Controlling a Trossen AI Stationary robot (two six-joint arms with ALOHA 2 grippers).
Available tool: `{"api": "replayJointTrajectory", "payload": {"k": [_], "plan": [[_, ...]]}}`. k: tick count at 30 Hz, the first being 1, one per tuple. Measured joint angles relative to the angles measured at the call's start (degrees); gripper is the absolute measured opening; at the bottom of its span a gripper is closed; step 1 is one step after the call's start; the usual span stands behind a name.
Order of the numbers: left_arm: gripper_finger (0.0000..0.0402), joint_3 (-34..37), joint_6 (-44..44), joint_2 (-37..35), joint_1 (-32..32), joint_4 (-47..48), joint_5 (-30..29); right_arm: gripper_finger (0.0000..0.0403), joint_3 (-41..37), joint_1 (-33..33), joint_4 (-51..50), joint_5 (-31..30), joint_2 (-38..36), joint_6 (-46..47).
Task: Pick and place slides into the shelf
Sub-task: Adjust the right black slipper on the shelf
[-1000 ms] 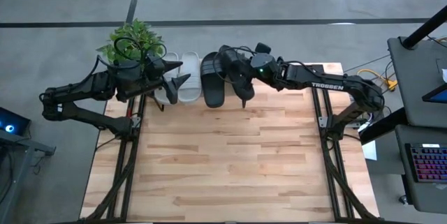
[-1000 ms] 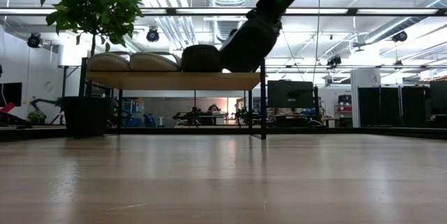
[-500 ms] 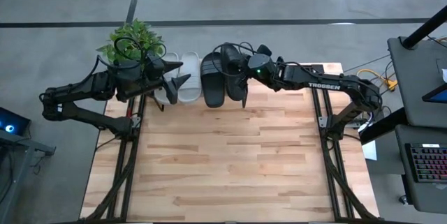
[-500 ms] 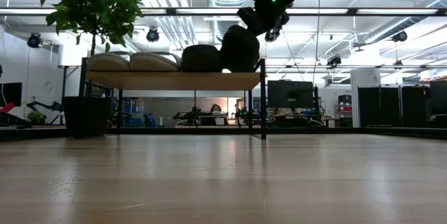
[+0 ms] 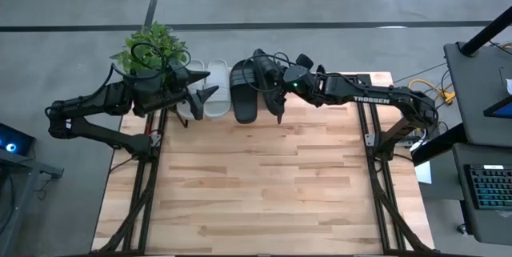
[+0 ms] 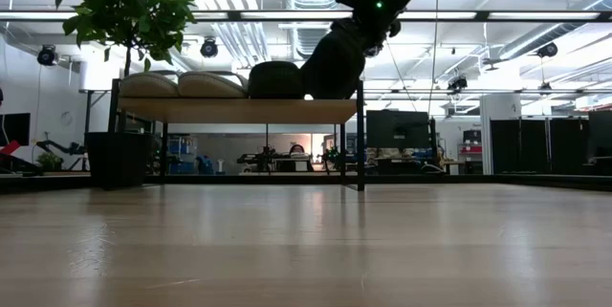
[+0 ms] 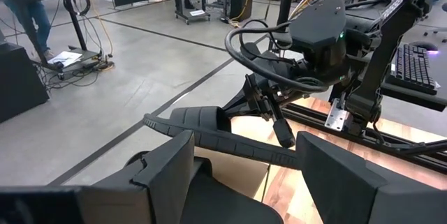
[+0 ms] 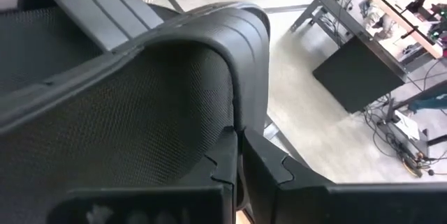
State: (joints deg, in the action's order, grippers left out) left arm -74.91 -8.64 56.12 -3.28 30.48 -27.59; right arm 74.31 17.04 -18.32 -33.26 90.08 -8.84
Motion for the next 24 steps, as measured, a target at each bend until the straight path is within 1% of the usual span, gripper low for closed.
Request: {"api": "replayJointTrajectory", "payload": {"k": [6,11,14,24], "plan": [[0.0238,0.00,0.00,0.00,-0.01,0.00,0.08,0.0008,0.43,-1.36,3.49,0.02,0.17,-0.09],[0.0238,0.00,0.00,0.00,0.01,0.00,0.12,0.0008,1.19,-1.82,3.51,-0.03,0.22,4.96],[0.0238,0.00,0.00,0.00,0.01,0.01,0.13,0.0008,0.96,-1.77,2.82,-1.51,0.22,5.22],[0.0238,0.00,0.00,0.00,0.01,0.02,0.17,0.0008,-0.16,-1.66,2.09,-2.20,0.13,5.86]]}}
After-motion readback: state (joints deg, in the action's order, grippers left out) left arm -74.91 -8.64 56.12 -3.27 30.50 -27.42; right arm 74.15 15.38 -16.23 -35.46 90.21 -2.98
